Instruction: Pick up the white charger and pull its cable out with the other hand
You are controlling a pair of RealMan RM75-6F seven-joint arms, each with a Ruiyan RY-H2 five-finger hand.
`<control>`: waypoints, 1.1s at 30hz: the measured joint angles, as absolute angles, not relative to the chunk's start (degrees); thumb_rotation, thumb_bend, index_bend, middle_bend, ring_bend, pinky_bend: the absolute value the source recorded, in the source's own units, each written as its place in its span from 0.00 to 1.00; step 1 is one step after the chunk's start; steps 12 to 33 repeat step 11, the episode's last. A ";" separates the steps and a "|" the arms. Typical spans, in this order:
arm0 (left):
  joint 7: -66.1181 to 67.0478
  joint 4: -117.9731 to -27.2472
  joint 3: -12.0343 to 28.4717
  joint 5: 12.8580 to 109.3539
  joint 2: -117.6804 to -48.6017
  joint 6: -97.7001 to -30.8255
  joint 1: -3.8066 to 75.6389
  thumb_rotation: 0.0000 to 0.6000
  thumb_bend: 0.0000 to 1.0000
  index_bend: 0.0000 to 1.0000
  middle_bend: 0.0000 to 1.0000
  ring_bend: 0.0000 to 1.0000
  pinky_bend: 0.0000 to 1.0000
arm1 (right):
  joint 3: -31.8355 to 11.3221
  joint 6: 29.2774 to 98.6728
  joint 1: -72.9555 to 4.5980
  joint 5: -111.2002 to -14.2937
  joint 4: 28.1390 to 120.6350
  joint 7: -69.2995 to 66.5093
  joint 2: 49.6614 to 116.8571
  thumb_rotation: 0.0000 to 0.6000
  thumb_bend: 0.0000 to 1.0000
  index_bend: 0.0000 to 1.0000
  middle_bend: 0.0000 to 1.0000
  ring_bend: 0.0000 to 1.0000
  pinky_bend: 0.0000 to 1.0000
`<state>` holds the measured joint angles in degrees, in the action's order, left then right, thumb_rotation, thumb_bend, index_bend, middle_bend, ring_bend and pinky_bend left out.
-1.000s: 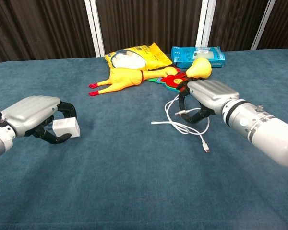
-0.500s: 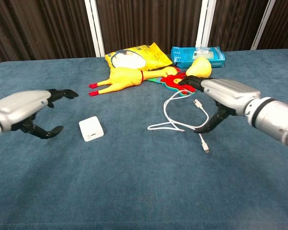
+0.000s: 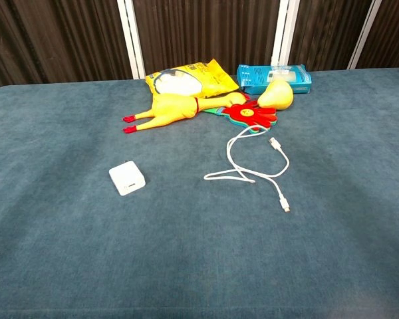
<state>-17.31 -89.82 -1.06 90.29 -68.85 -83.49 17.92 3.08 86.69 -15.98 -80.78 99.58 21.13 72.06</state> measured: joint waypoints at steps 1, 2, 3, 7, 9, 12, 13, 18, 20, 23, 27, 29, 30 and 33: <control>-19.31 -88.80 -1.59 91.09 -68.34 -85.48 16.70 1.00 0.43 0.04 0.03 0.00 0.05 | 3.52 88.74 -14.15 -81.11 99.28 20.32 71.65 1.00 0.24 0.00 0.00 0.00 0.00; -21.49 -86.99 -2.20 91.97 -68.04 -88.02 15.26 1.00 0.43 0.04 0.03 0.00 0.04 | 3.99 90.97 -11.97 -81.41 98.56 18.84 71.26 1.00 0.24 0.00 0.00 0.00 0.00; -22.91 -85.35 -2.62 92.54 -68.02 -89.66 14.30 1.00 0.43 0.04 0.03 0.00 0.03 | 4.28 92.11 -10.70 -81.53 97.78 17.56 71.05 1.00 0.23 0.00 0.00 0.00 0.00; -27.66 -77.27 -4.49 95.51 -68.36 -93.12 11.41 1.00 0.42 0.04 0.01 0.00 0.02 | 5.42 92.57 -7.84 -81.63 94.01 13.71 69.94 1.00 0.22 0.00 0.00 0.00 0.00; -30.61 -74.52 -5.09 96.88 -68.64 -94.49 10.46 1.00 0.42 0.04 0.01 0.00 0.01 | 5.39 91.56 -7.41 -81.76 93.91 13.27 69.45 1.00 0.22 0.00 0.00 0.00 0.00; -32.50 -73.38 -5.30 97.48 -68.96 -95.26 9.94 1.00 0.42 0.04 0.01 0.00 0.01 | 5.33 91.40 -6.90 -82.35 94.13 13.37 69.21 1.00 0.23 0.00 0.00 0.00 0.00; -32.50 -73.38 -5.30 97.48 -68.96 -95.26 9.94 1.00 0.42 0.04 0.01 0.00 0.01 | 5.33 91.40 -6.90 -82.35 94.13 13.37 69.21 1.00 0.23 0.00 0.00 0.00 0.00; -32.50 -73.38 -5.30 97.48 -68.96 -95.26 9.94 1.00 0.42 0.04 0.01 0.00 0.01 | 5.33 91.40 -6.90 -82.35 94.13 13.37 69.21 1.00 0.23 0.00 0.00 0.00 0.00; -32.50 -73.38 -5.30 97.48 -68.96 -95.26 9.94 1.00 0.42 0.04 0.01 0.00 0.01 | 5.33 91.40 -6.90 -82.35 94.13 13.37 69.21 1.00 0.23 0.00 0.00 0.00 0.00; -32.50 -73.38 -5.30 97.48 -68.96 -95.26 9.94 1.00 0.42 0.04 0.01 0.00 0.01 | 5.33 91.40 -6.90 -82.35 94.13 13.37 69.21 1.00 0.23 0.00 0.00 0.00 0.00; -32.50 -73.38 -5.30 97.48 -68.96 -95.26 9.94 1.00 0.42 0.04 0.01 0.00 0.01 | 5.33 91.40 -6.90 -82.35 94.13 13.37 69.21 1.00 0.23 0.00 0.00 0.00 0.00; -32.50 -73.38 -5.30 97.48 -68.96 -95.26 9.94 1.00 0.42 0.04 0.01 0.00 0.01 | 5.33 91.40 -6.90 -82.35 94.13 13.37 69.21 1.00 0.23 0.00 0.00 0.00 0.00; -32.50 -73.38 -5.30 97.48 -68.96 -95.26 9.94 1.00 0.42 0.04 0.01 0.00 0.01 | 5.33 91.40 -6.90 -82.35 94.13 13.37 69.21 1.00 0.23 0.00 0.00 0.00 0.00; -32.50 -73.38 -5.30 97.48 -68.96 -95.26 9.94 1.00 0.42 0.04 0.01 0.00 0.01 | 5.33 91.40 -6.90 -82.35 94.13 13.37 69.21 1.00 0.23 0.00 0.00 0.00 0.00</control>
